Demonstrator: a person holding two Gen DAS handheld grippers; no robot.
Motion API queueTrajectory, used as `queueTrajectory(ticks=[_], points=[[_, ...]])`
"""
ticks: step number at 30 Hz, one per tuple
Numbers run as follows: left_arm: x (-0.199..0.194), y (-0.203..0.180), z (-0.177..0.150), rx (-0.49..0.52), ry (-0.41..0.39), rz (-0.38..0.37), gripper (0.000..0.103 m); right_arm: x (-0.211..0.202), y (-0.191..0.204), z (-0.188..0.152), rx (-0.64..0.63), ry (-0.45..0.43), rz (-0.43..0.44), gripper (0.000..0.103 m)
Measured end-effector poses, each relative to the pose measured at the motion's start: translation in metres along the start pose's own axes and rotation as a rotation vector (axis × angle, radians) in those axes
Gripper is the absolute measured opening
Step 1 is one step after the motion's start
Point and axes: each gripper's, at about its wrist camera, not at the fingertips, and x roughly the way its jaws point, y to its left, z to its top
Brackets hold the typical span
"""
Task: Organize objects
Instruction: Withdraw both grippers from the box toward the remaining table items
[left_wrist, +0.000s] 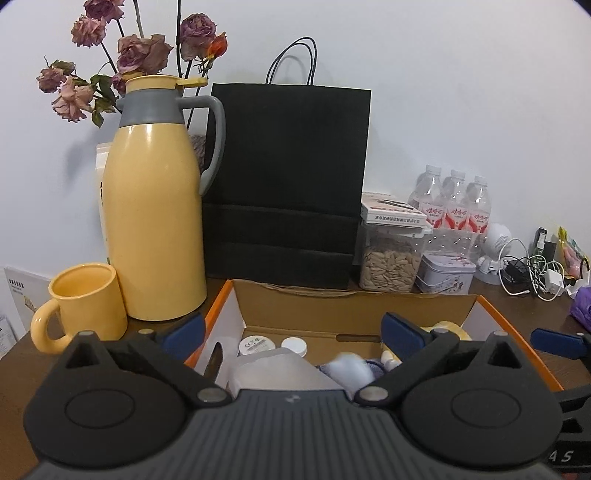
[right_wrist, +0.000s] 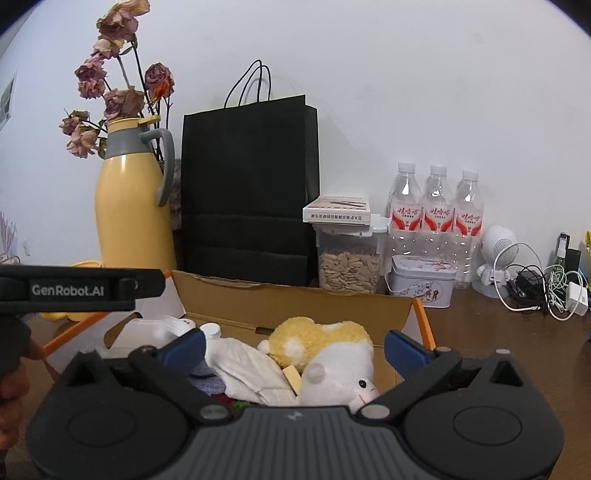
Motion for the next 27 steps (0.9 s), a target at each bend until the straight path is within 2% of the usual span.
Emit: queueTrajectory(ticks=[16, 20, 27], points=[[-0.023, 0.005, 0.007, -0.015, -0.021, -0.022, 0.103, -0.014, 0.002, 0.008, 0.0, -0.014, -0.04, 0.103], [-0.041, 0.01, 0.009, -0.029, -0.035, -0.049, 0.103, -0.029, 0.005, 0.009, -0.01, -0.029, -0.049, 0.103], [-0.078, 0.014, 0.002, 0.003, -0.062, -0.066, 0.103, -0.069, 0.008, -0.001, -0.018, -0.062, -0.034, 0.103]])
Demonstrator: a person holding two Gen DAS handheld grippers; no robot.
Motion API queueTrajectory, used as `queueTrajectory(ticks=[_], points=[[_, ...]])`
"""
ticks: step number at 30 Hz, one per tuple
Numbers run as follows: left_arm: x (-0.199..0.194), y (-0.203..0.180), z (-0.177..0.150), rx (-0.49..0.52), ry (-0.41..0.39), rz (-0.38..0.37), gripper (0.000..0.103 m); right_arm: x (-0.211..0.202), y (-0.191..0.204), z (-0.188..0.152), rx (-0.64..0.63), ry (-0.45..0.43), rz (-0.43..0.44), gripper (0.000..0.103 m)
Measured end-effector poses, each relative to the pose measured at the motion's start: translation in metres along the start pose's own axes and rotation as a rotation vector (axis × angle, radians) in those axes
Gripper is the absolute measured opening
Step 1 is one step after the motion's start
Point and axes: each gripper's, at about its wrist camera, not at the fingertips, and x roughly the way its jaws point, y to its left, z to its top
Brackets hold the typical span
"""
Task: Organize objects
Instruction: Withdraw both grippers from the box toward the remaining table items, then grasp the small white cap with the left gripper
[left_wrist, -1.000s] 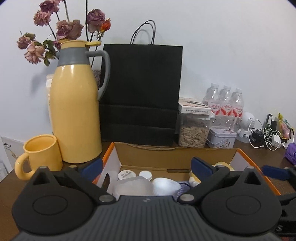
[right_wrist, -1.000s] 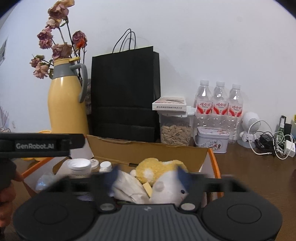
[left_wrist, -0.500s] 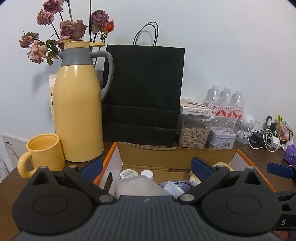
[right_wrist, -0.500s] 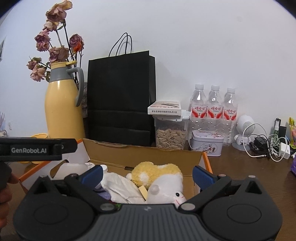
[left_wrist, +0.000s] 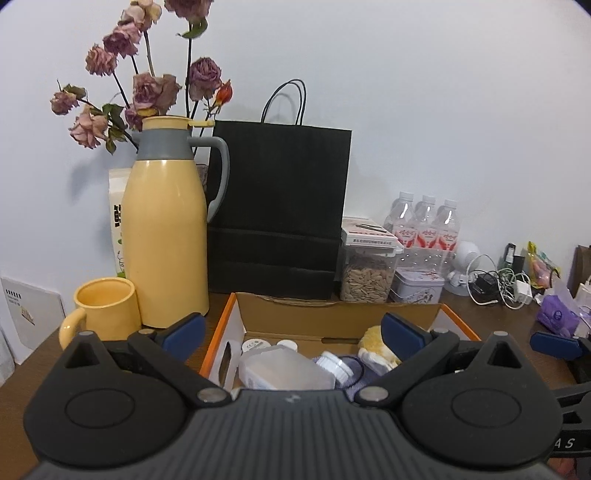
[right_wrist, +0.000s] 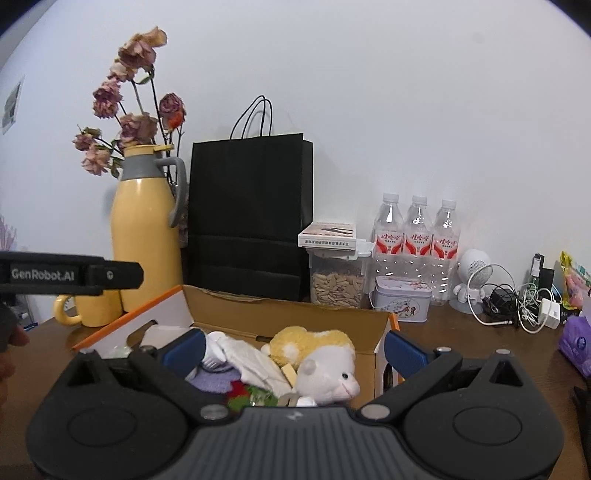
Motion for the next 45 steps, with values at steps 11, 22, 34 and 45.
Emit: queueTrajectory(ticks=[11, 22, 34, 45], points=[[-0.044, 0.014, -0.027, 0.03, 0.06, 0.011, 0.103, -0.039, 0.001, -0.032, 0.004, 0.065, 0.014, 0.103], [-0.071, 0.023, -0.064, 0.058, 0.178, 0.044, 0.103, -0.064, 0.008, -0.075, -0.008, 0.177, 0.026, 0.103], [-0.067, 0.014, -0.114, 0.097, 0.372, 0.01, 0.103, -0.067, 0.012, -0.094, -0.022, 0.232, 0.0, 0.103], [-0.048, 0.002, -0.129, 0.107, 0.386, 0.001, 0.077, -0.063, 0.013, -0.095, -0.03, 0.245, 0.006, 0.103]])
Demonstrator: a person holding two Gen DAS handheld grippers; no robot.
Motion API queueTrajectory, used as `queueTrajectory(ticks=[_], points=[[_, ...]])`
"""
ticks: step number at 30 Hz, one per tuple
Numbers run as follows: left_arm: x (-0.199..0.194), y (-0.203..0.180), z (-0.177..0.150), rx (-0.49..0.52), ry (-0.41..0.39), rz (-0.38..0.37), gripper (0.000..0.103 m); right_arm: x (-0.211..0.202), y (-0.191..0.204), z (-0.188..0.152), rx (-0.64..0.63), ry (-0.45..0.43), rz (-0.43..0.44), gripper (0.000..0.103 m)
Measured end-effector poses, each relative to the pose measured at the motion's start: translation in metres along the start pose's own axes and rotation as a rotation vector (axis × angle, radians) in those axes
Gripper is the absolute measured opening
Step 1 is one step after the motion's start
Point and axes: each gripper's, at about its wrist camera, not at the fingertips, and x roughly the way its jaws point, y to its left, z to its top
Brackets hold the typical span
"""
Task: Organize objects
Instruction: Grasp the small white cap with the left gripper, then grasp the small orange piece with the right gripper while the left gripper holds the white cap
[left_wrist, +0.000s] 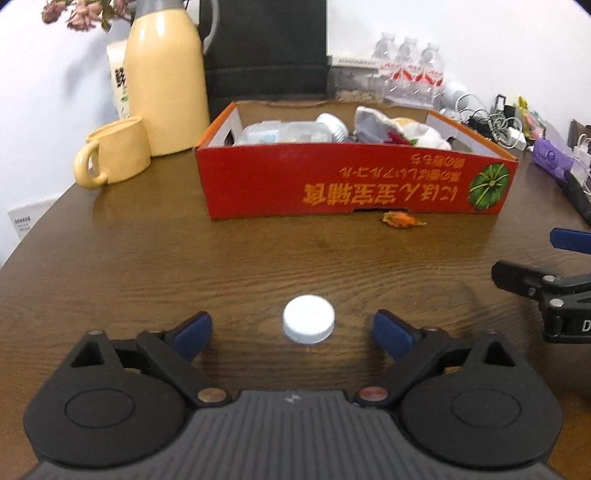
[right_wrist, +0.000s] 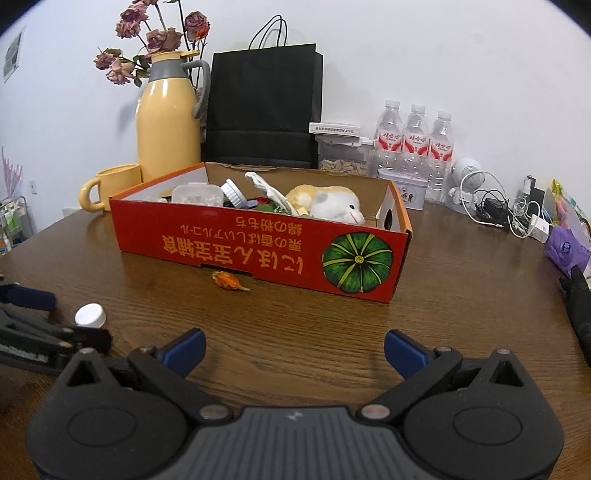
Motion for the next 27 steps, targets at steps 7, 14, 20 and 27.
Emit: queueTrajectory(ticks=[7, 14, 20, 27], points=[[-0.006, -0.006, 0.002, 0.011, -0.033, -0.004, 0.029, 0.0, 0.001, 0.0, -0.006, 0.0, 0.003, 0.103], [-0.009, -0.004, 0.018, -0.018, -0.08, -0.024, 0.029, 0.003, 0.002, 0.0, -0.009, 0.013, 0.006, 0.103], [-0.01, -0.009, 0.049, -0.023, -0.165, -0.024, 0.029, 0.007, 0.002, 0.001, 0.001, 0.032, 0.007, 0.103], [0.004, -0.01, 0.073, -0.05, -0.201, -0.026, 0.029, 0.019, 0.003, 0.01, 0.02, 0.001, 0.029, 0.103]])
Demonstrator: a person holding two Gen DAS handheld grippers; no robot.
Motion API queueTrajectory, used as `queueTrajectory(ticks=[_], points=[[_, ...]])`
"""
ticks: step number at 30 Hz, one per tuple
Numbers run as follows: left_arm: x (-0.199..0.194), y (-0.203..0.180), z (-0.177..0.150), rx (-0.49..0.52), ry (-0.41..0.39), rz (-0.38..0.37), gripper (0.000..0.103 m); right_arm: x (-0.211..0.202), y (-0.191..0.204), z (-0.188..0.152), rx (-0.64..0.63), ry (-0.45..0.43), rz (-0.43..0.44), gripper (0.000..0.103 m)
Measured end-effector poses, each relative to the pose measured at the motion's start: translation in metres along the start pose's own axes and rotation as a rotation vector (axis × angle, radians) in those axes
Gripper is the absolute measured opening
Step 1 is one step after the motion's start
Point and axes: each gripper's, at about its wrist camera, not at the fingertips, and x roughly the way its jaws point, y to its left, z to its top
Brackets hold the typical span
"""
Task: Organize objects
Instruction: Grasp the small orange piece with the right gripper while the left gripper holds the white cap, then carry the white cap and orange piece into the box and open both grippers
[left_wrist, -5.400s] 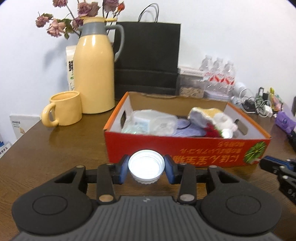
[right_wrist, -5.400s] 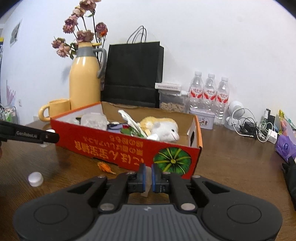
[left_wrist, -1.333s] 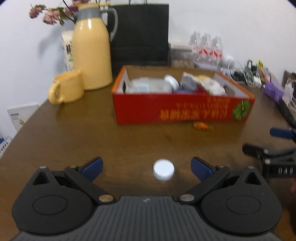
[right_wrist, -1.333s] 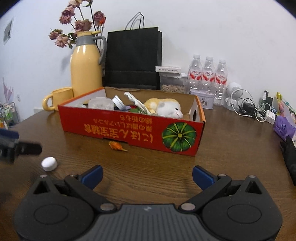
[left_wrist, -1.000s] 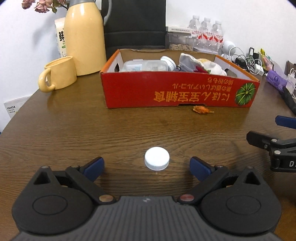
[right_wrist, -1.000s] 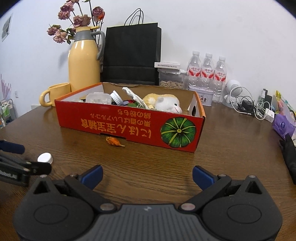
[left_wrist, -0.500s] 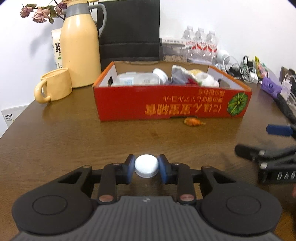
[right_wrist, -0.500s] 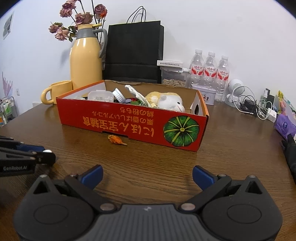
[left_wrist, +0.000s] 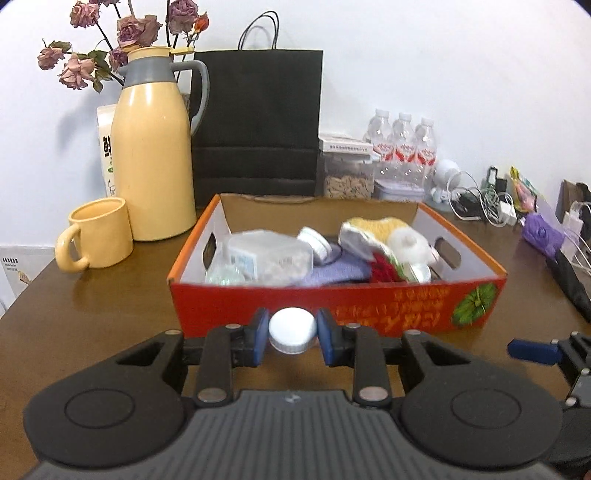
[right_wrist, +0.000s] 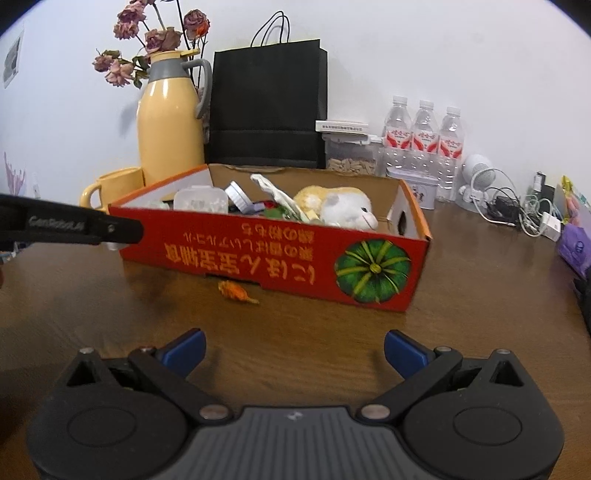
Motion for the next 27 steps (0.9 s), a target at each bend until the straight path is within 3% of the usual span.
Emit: queueTrajectory(ticks=[7, 12, 16, 18, 20, 21, 22, 27], points=[[0.017, 0.012, 0.005, -0.05, -0.009, 0.012, 0.029, 0.036, 0.014, 0.021, -0.004, 0.015, 0.012, 0.1], [0.019, 0.019, 0.0, -0.061, 0.002, 0.002, 0.029, 0.058, 0.024, 0.031, 0.01, 0.058, 0.046, 0.076], [0.017, 0.021, -0.001, -0.065, -0.007, -0.008, 0.029, 0.067, 0.032, 0.032, 0.002, 0.082, 0.069, 0.047], [0.016, 0.021, -0.002, -0.067, -0.009, -0.01, 0.029, 0.068, 0.034, 0.033, -0.005, 0.088, 0.07, 0.041], [0.017, 0.022, -0.003, -0.07, -0.005, -0.012, 0.029, 0.069, 0.036, 0.033, -0.01, 0.086, 0.07, 0.022], [0.017, 0.022, -0.003, -0.072, -0.004, -0.011, 0.029, 0.069, 0.037, 0.033, -0.013, 0.085, 0.076, 0.018], [0.017, 0.022, -0.004, -0.073, -0.003, -0.011, 0.029, 0.068, 0.037, 0.033, -0.017, 0.084, 0.08, 0.014], [0.015, 0.024, -0.007, -0.083, 0.002, -0.017, 0.029, 0.062, 0.042, 0.031, -0.045, 0.069, 0.097, 0.013]])
